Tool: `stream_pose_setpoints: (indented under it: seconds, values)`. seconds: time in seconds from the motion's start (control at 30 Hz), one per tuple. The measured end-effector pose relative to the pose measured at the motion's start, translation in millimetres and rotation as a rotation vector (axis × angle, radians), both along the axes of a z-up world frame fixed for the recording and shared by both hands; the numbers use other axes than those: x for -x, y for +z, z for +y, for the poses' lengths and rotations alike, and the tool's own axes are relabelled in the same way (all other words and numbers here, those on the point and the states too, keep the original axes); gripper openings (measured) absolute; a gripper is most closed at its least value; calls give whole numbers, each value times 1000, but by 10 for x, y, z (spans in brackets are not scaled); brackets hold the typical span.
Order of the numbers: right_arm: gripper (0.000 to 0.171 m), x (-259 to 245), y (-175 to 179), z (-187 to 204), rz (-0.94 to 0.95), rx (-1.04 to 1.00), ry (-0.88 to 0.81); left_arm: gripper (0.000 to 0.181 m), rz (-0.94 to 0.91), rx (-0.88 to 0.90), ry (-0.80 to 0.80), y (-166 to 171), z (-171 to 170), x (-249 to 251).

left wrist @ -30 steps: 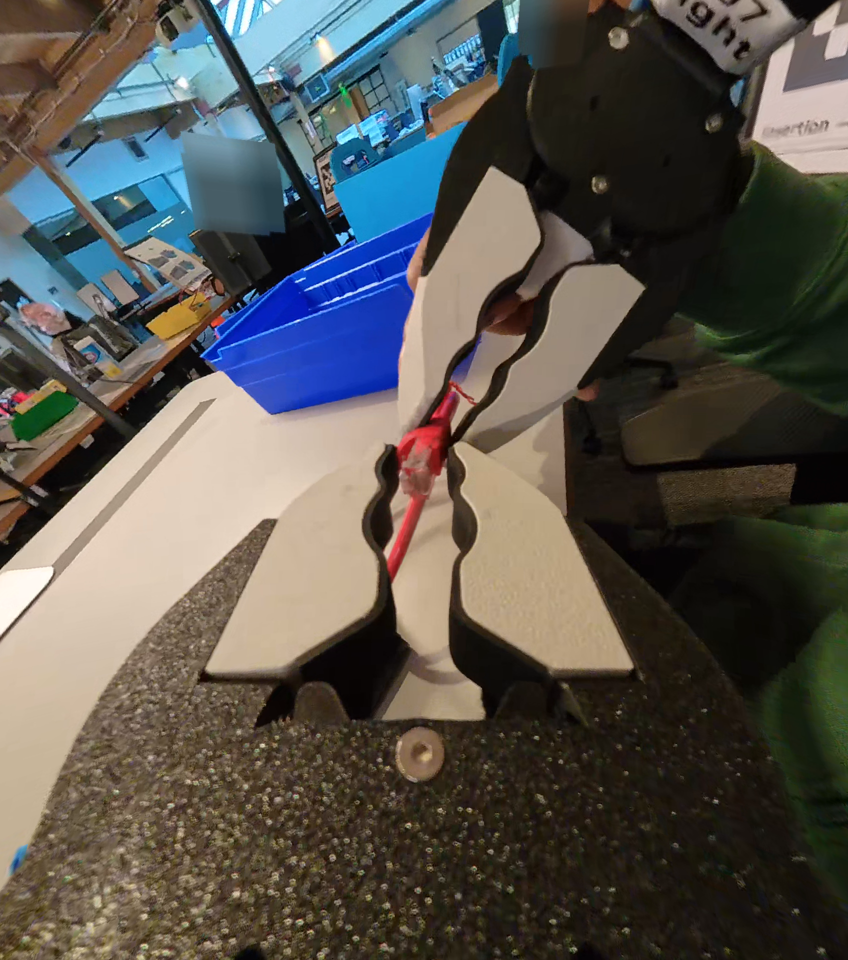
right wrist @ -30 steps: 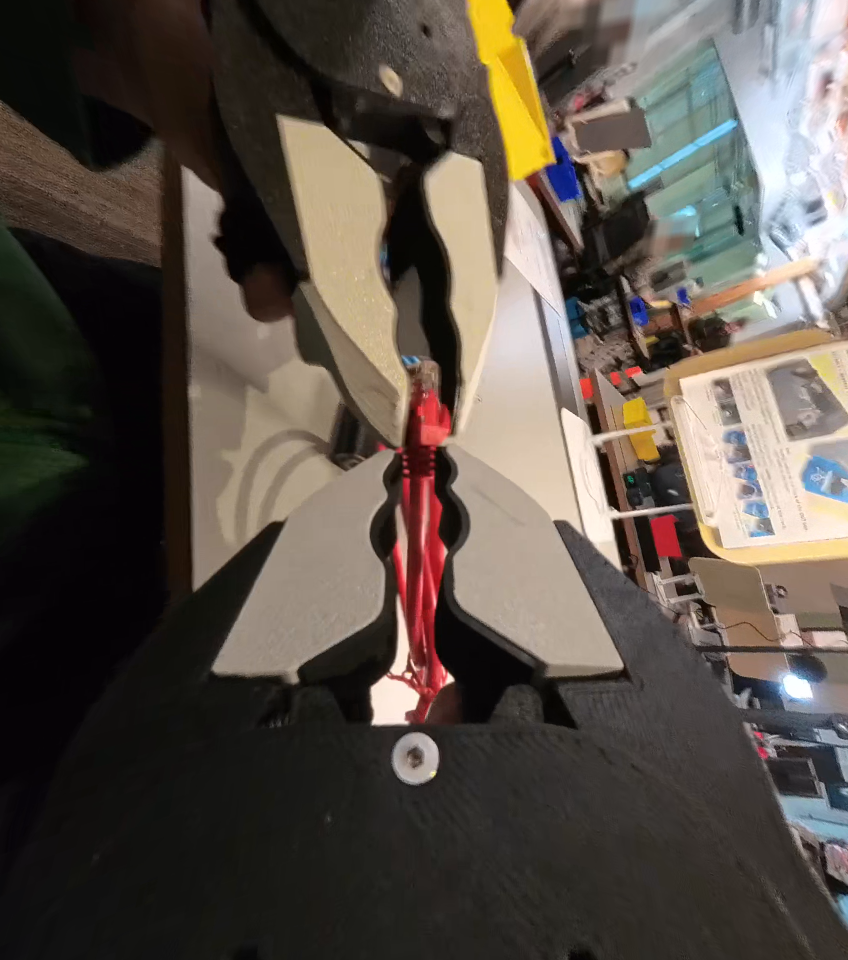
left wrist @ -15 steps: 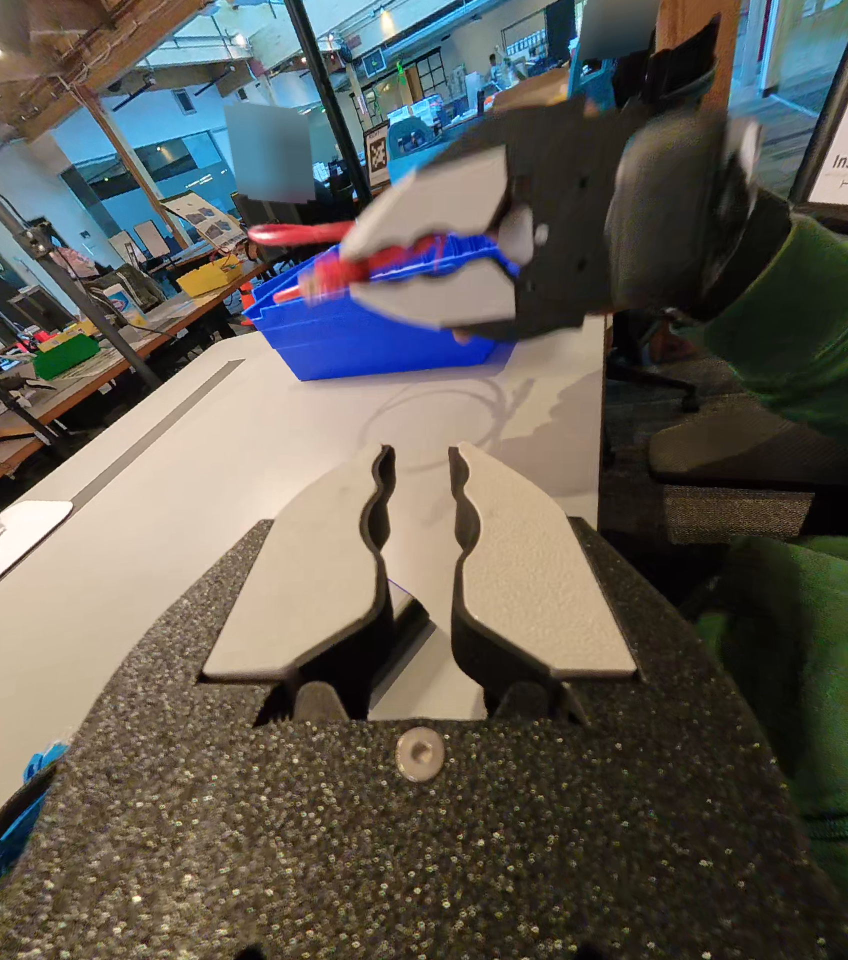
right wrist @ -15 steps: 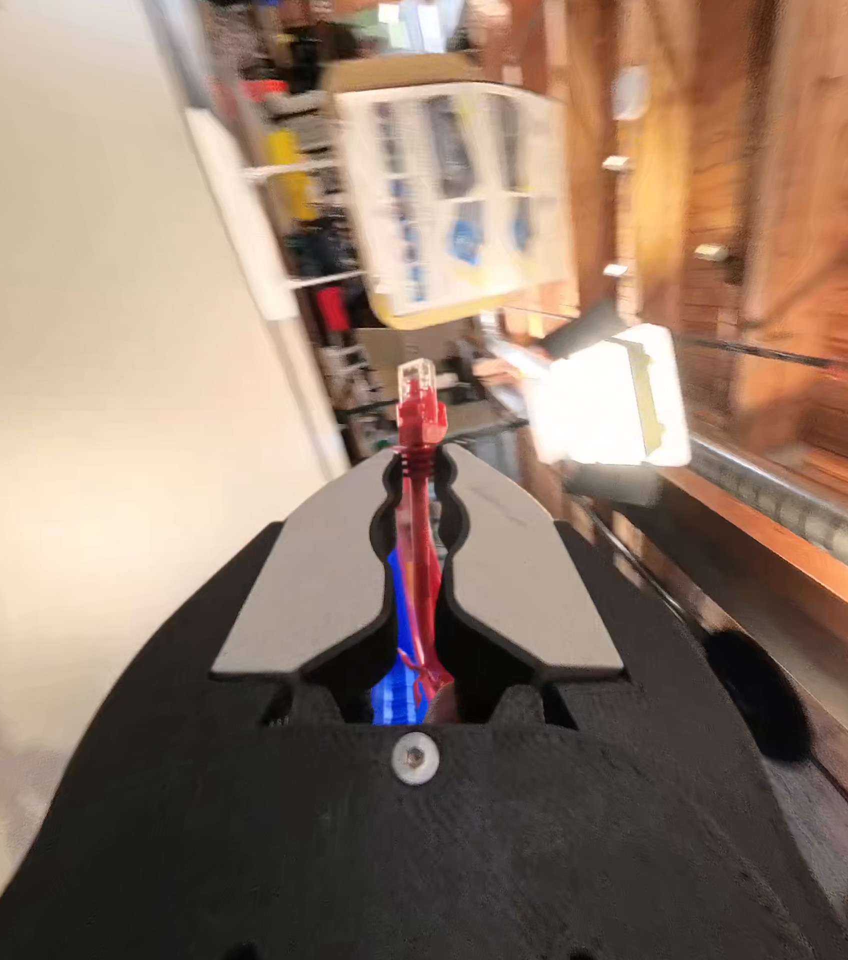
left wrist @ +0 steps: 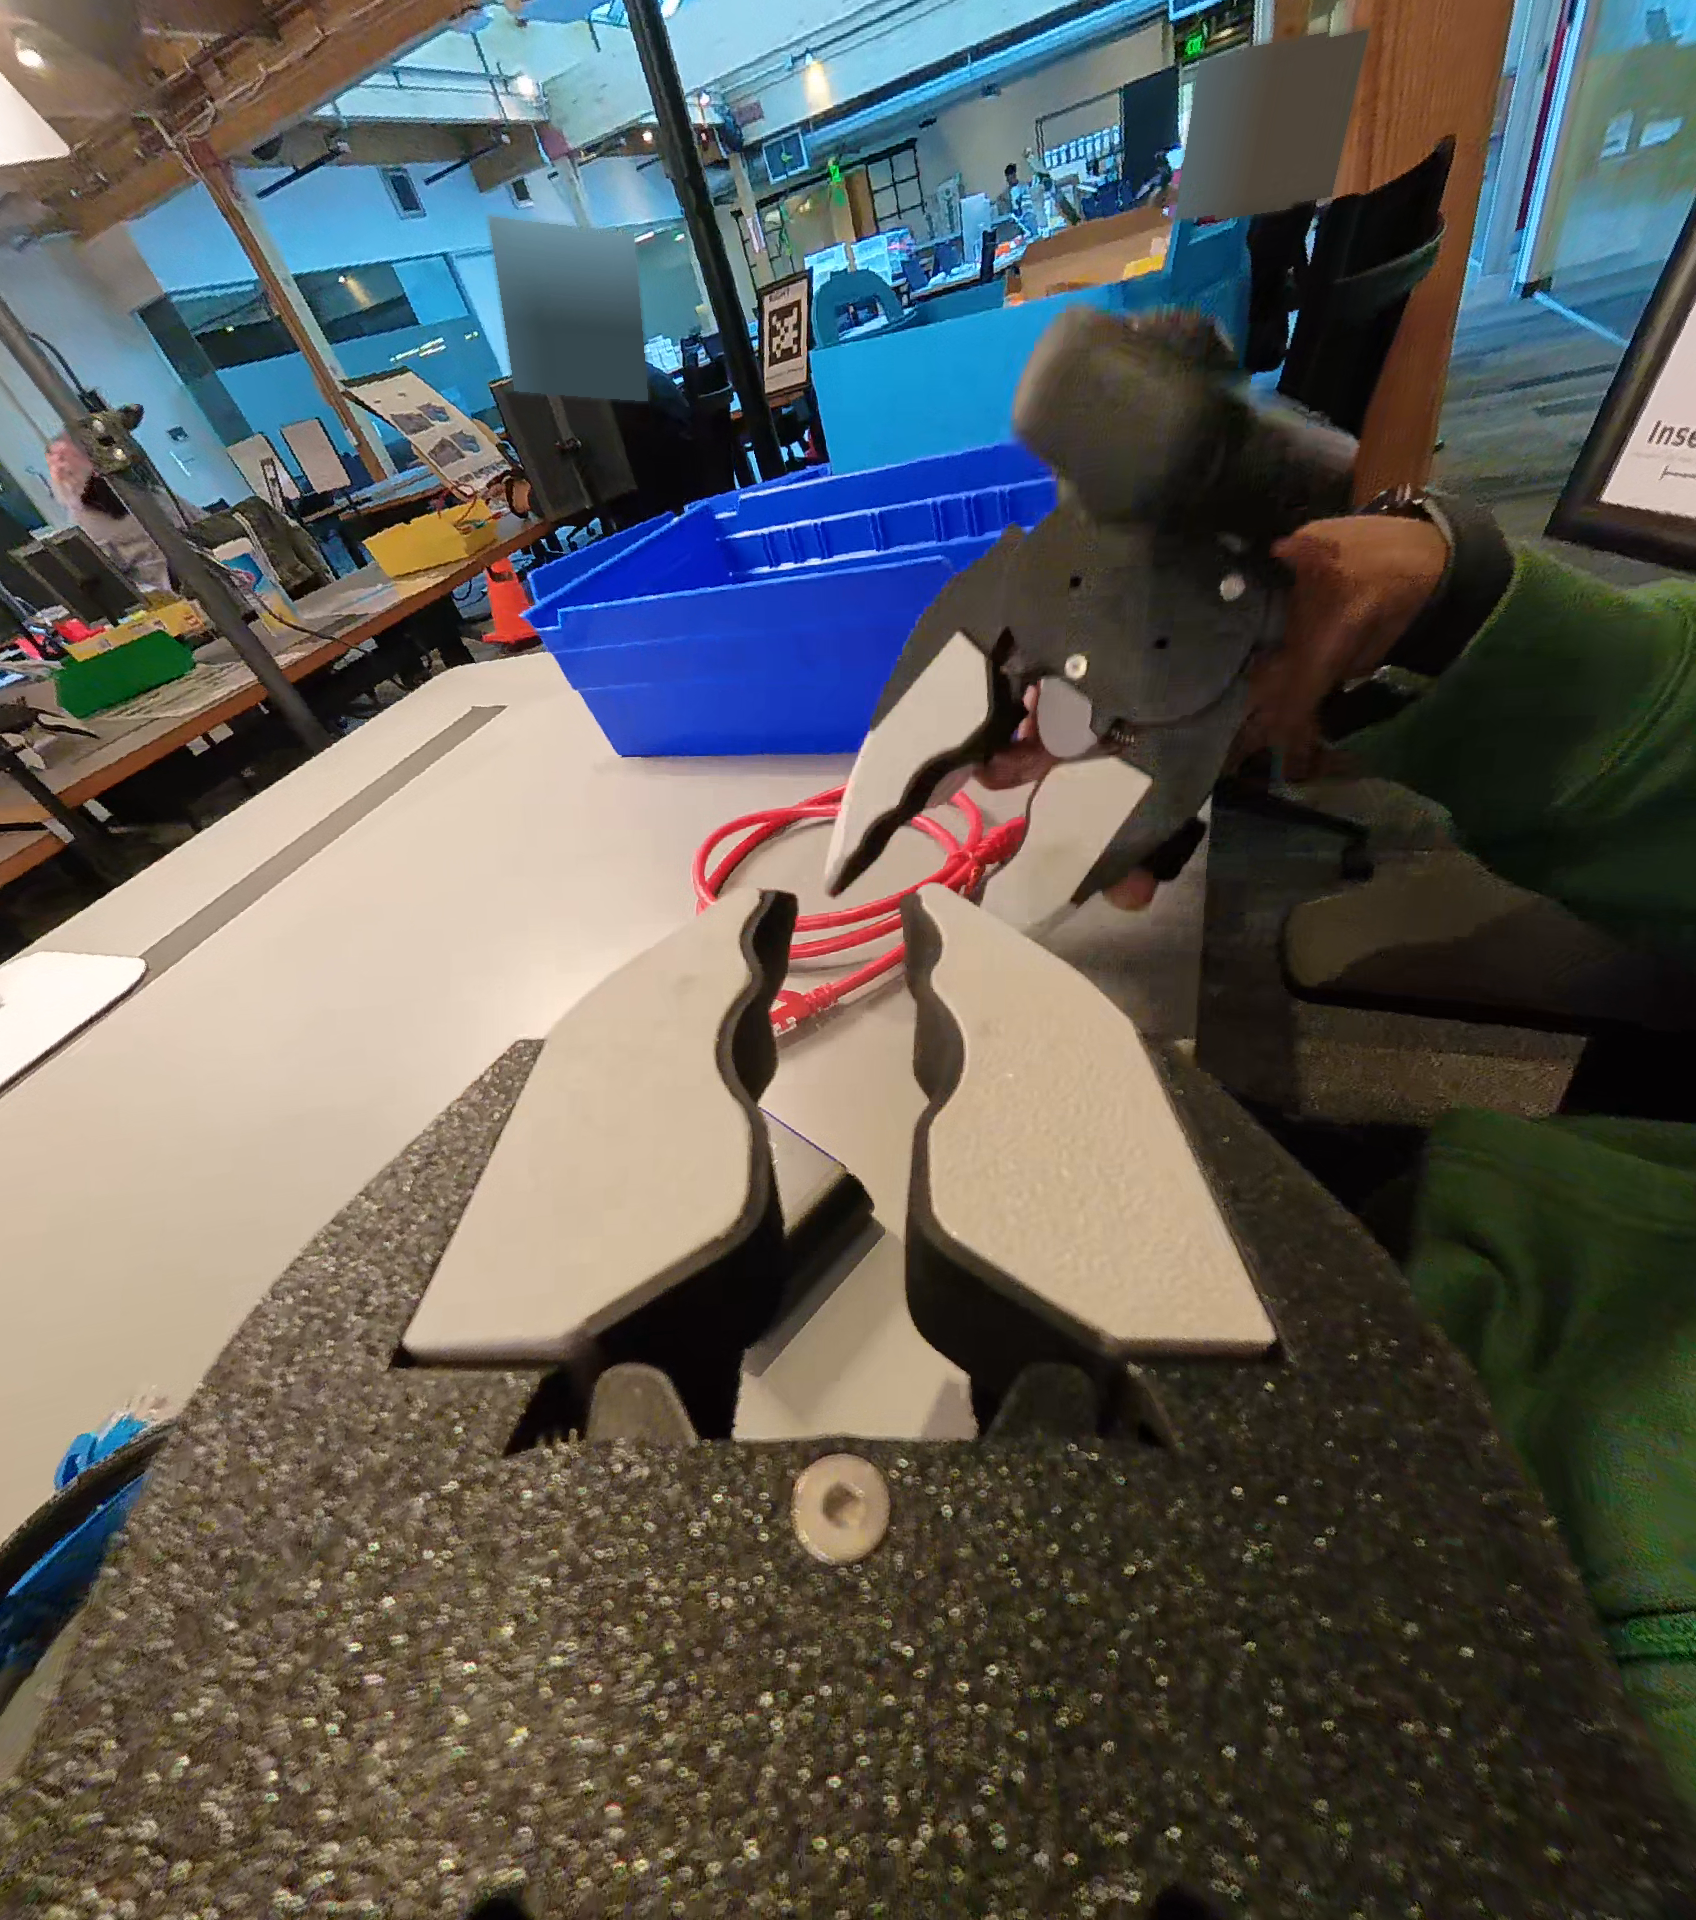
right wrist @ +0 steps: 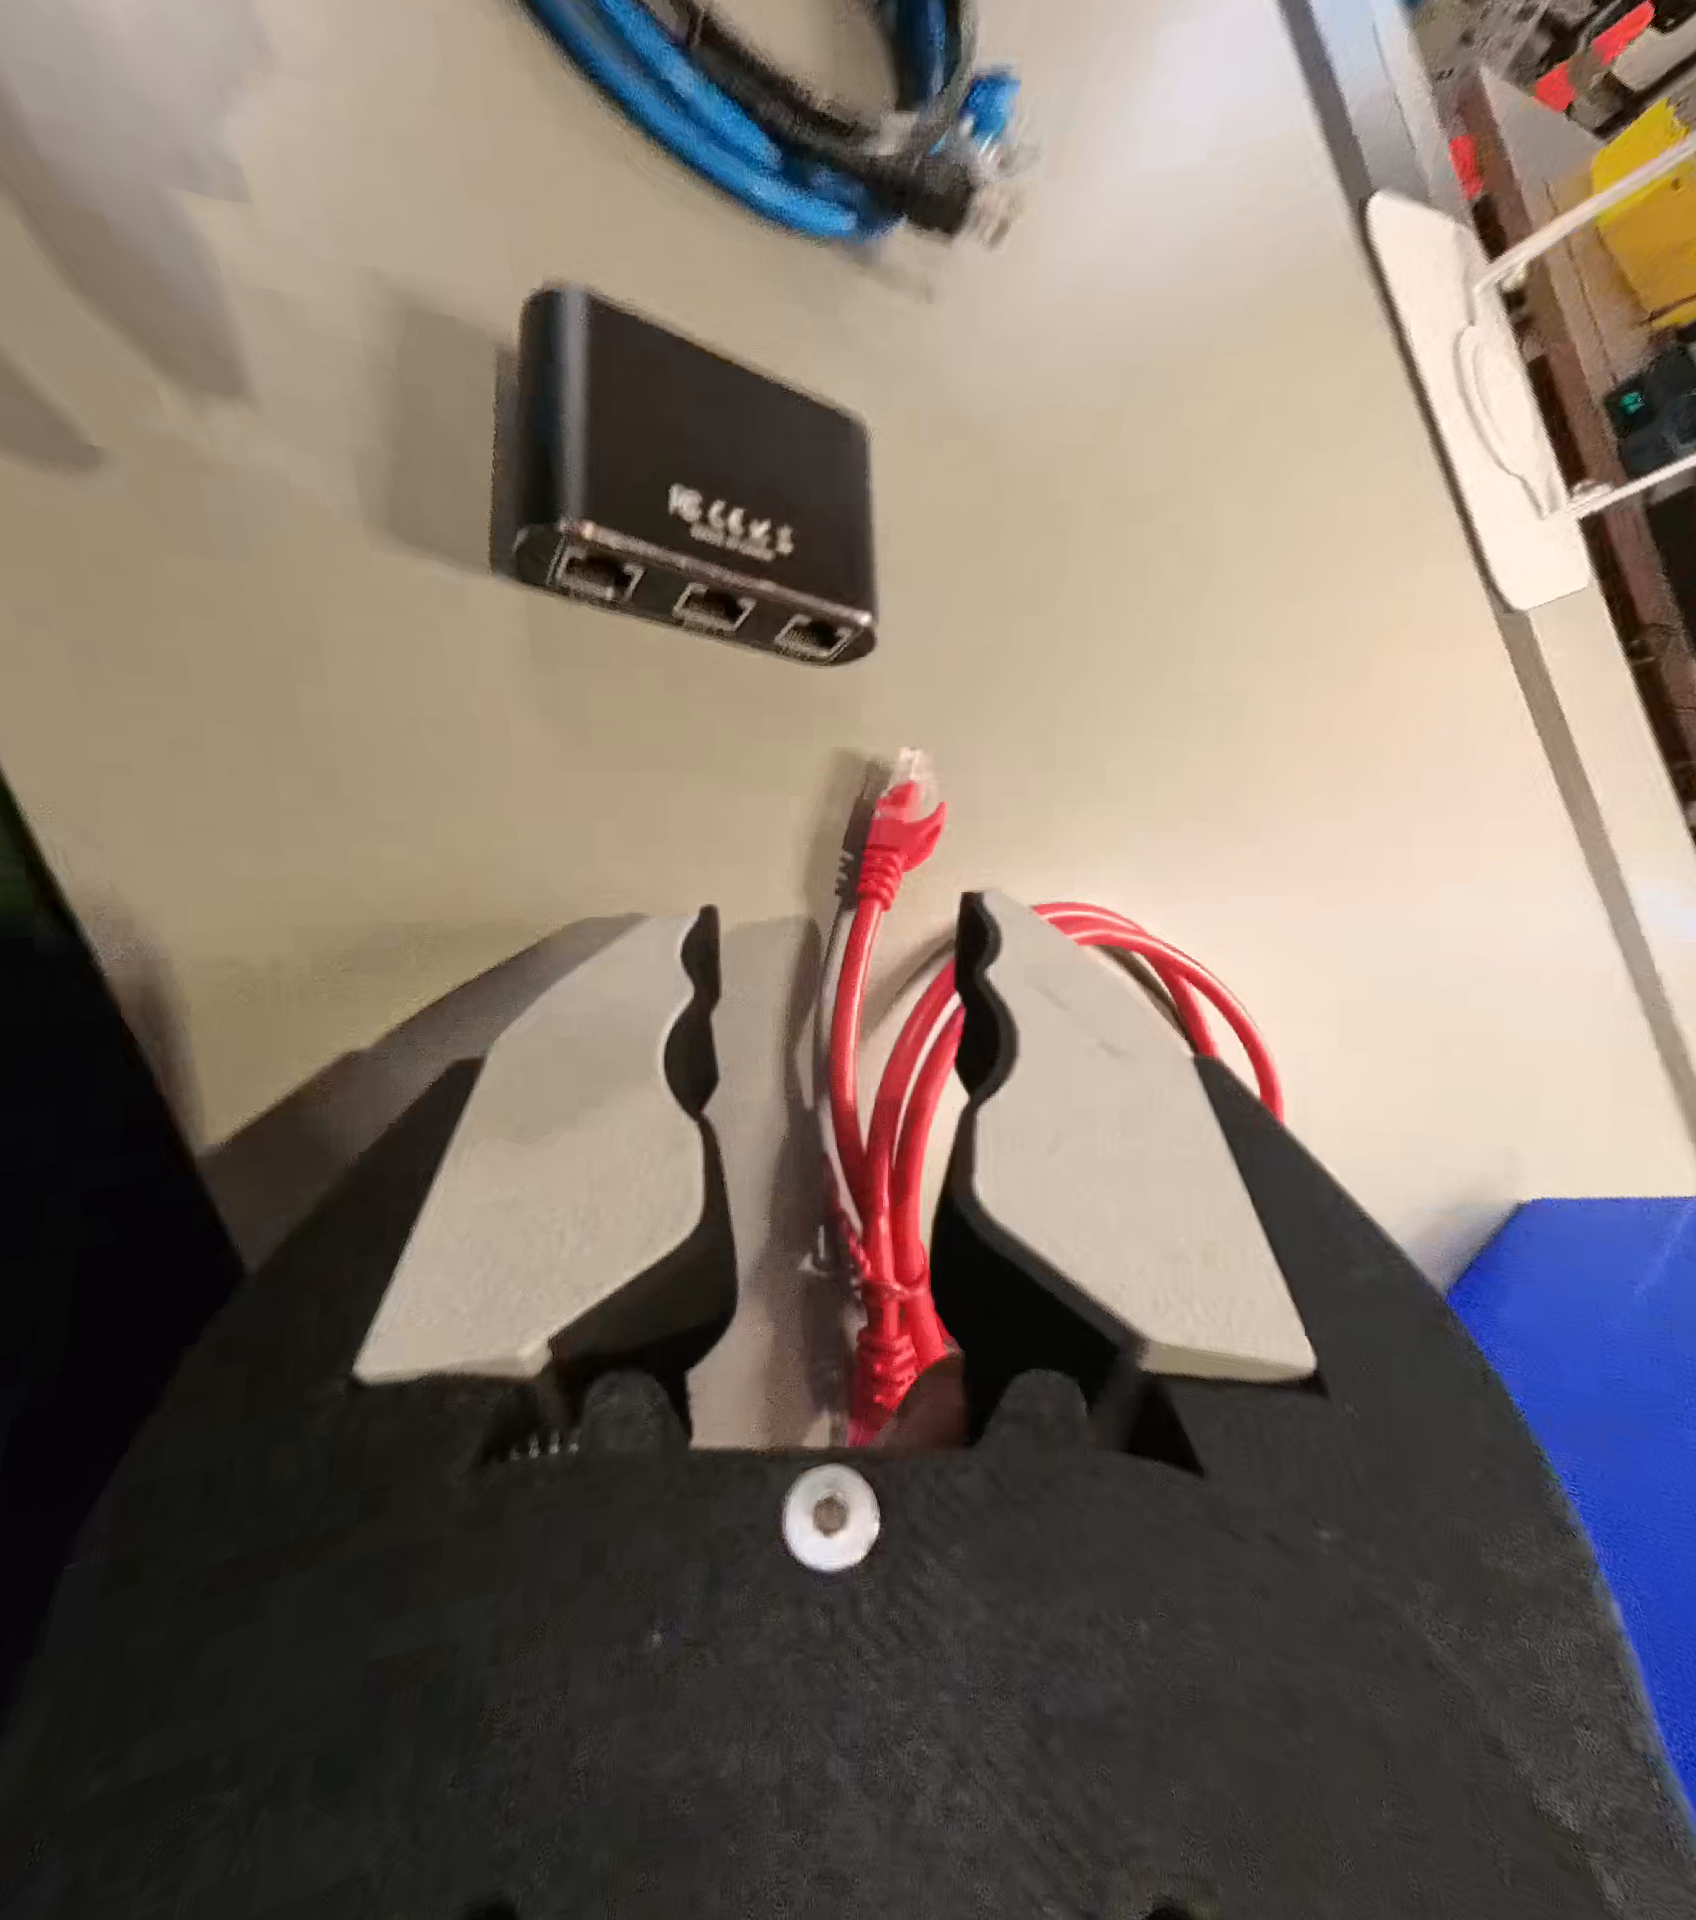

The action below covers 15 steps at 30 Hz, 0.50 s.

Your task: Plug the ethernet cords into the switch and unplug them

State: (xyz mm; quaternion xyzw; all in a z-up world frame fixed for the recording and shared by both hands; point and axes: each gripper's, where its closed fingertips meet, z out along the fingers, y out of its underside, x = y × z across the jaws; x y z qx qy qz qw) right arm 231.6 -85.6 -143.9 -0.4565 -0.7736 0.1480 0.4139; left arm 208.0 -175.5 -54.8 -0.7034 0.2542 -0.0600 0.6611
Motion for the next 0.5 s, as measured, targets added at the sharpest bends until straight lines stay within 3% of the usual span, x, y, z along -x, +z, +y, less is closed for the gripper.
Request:
stream_pose_setpoints:
  seconds: [0.2, 0.5]
  values:
    - [60, 55, 410, -226, 208, 343, 83, 31, -126, -19, 32, 111, 12, 125]
    - [82, 308, 178, -441, 68, 335, 172, 36, -207, 21, 129, 85, 5, 460]
